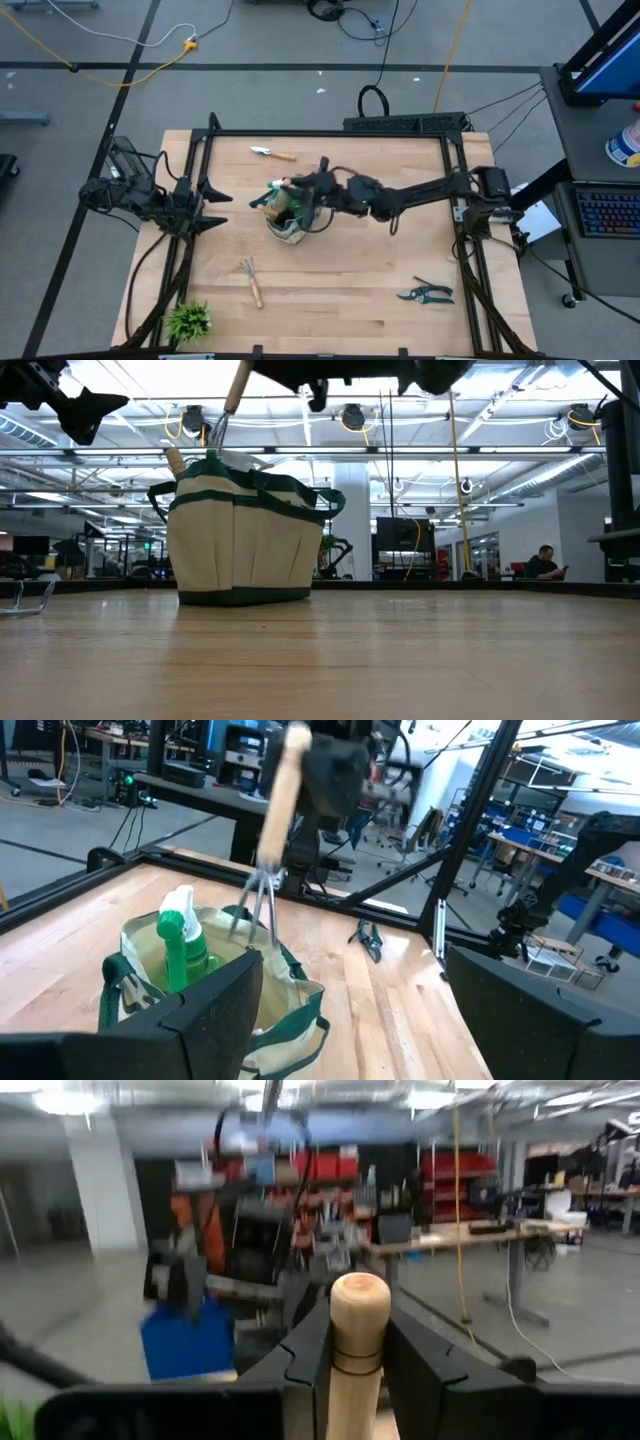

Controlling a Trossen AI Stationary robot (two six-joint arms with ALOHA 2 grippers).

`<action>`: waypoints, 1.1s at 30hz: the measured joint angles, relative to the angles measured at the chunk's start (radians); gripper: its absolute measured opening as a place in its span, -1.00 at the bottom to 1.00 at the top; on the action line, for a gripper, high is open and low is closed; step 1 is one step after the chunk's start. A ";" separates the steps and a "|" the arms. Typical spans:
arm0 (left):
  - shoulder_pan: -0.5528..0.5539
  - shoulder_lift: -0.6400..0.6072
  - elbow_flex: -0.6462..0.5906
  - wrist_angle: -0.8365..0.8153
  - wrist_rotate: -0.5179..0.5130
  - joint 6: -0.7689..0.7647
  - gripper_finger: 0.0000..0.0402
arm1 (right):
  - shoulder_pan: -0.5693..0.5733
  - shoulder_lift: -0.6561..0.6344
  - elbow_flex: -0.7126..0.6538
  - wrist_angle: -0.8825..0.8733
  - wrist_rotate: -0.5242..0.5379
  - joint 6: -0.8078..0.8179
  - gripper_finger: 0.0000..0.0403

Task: Pick & Place Garden tools in Gardening bag
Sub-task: Put the brown right hand rake into the green gardening bag

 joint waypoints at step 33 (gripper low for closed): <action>0.000 0.000 0.000 -0.002 0.000 0.023 0.61 | 0.017 0.092 0.056 -0.280 0.010 0.008 -0.69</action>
